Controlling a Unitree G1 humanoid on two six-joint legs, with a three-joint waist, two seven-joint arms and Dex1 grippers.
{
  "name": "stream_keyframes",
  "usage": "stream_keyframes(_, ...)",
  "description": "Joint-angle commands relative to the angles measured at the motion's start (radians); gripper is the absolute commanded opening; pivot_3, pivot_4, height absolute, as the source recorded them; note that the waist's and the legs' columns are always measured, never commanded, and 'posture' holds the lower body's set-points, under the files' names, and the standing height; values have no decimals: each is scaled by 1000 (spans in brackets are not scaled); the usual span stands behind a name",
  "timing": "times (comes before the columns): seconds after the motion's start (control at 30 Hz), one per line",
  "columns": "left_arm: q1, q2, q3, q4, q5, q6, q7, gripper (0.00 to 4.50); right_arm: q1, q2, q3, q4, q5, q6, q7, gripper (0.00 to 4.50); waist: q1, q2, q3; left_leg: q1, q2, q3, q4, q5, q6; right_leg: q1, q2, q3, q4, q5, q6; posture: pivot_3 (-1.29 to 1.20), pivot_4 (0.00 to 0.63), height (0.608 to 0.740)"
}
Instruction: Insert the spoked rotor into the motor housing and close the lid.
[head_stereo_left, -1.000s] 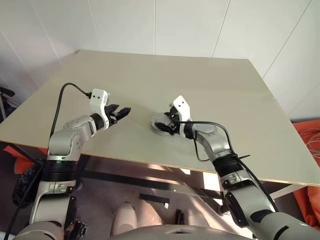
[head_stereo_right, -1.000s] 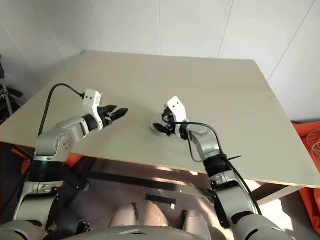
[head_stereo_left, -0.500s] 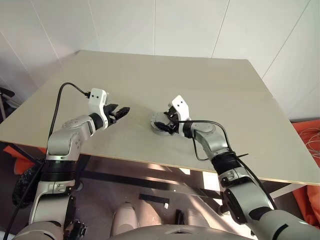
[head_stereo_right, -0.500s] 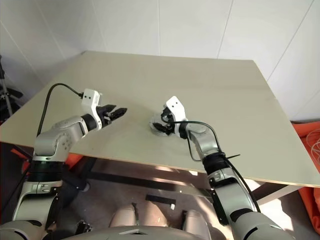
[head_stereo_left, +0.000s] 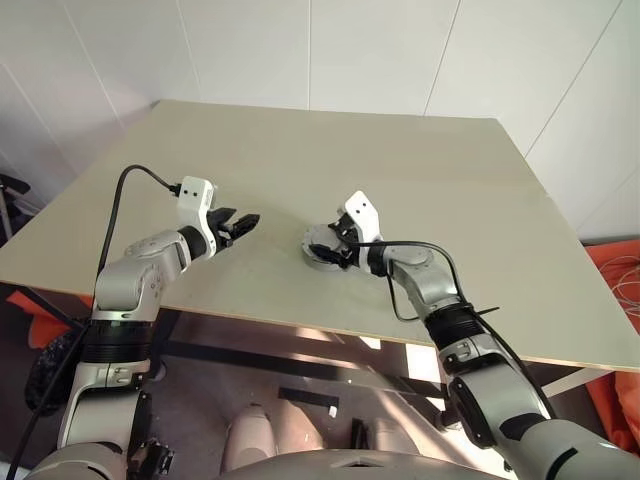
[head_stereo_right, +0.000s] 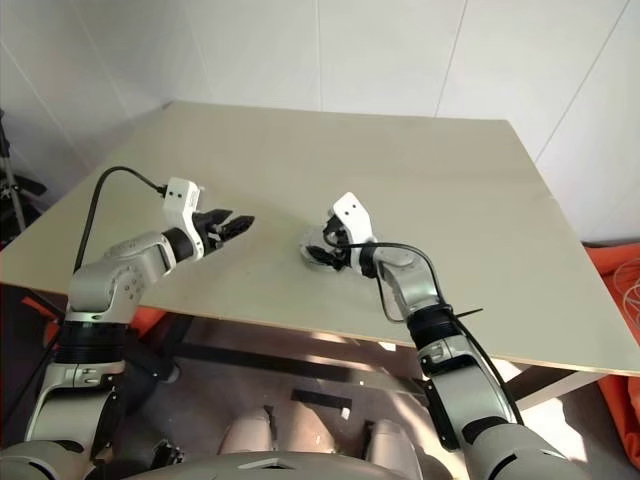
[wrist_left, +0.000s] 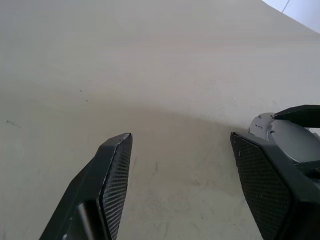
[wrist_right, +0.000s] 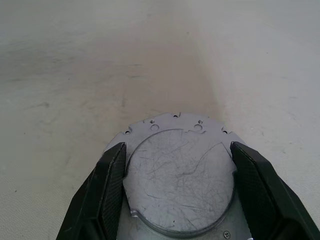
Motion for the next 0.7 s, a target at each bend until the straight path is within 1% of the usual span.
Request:
stream_keyframes(0.03, -19, 10, 17, -27, -2, -9, -1, 3303, 7, -29, 1, 33, -29, -10, -7, 3202, 0, 0, 0, 0, 0, 0, 0, 0, 0, 0, 0, 0, 0, 0, 0, 0, 0, 740)
stream_keyframes(0.7, -22, 10, 17, -28, -1, -9, 1, 3303, 24, -65, 49, 25, -47, -35, 50, 3202, 1, 0, 0, 0, -1, 0, -3, 0, 1, 2, 0, 0, -5, 0, 0, 0, 0, 740)
